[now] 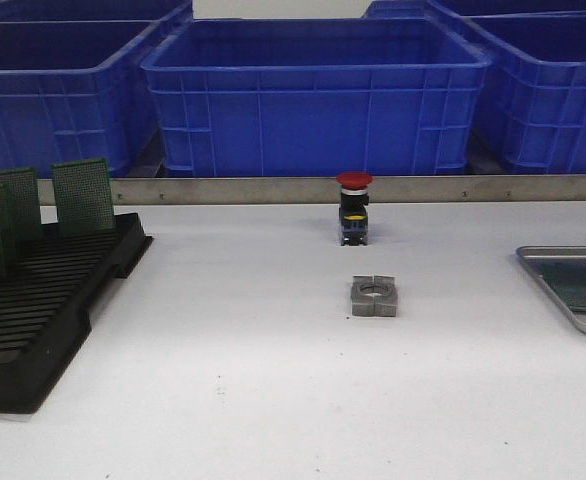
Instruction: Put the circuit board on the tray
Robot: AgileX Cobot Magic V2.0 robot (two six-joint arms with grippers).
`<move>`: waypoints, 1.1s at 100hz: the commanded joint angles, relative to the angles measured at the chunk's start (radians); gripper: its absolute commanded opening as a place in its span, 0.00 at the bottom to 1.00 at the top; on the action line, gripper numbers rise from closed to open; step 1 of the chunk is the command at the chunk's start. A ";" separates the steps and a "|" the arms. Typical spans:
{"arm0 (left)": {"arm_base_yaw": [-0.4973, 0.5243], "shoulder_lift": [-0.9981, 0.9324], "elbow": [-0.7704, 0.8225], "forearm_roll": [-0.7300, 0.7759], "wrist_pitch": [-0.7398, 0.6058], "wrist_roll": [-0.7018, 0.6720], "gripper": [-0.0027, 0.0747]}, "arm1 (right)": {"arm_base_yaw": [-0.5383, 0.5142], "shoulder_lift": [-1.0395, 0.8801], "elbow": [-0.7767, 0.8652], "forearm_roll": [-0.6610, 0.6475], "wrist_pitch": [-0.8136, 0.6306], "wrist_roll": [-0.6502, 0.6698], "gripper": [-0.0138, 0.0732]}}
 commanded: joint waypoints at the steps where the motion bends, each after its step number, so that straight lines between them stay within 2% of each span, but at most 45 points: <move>1: 0.025 -0.053 0.021 -0.001 -0.090 -0.012 0.01 | 0.000 0.008 -0.024 0.008 -0.060 -0.006 0.08; 30: 0.053 -0.231 0.160 -0.009 -0.092 -0.012 0.01 | 0.000 0.008 -0.024 0.008 -0.060 -0.006 0.08; 110: 0.053 -0.229 0.165 -0.009 -0.088 -0.012 0.01 | 0.000 0.008 -0.024 0.008 -0.059 -0.006 0.08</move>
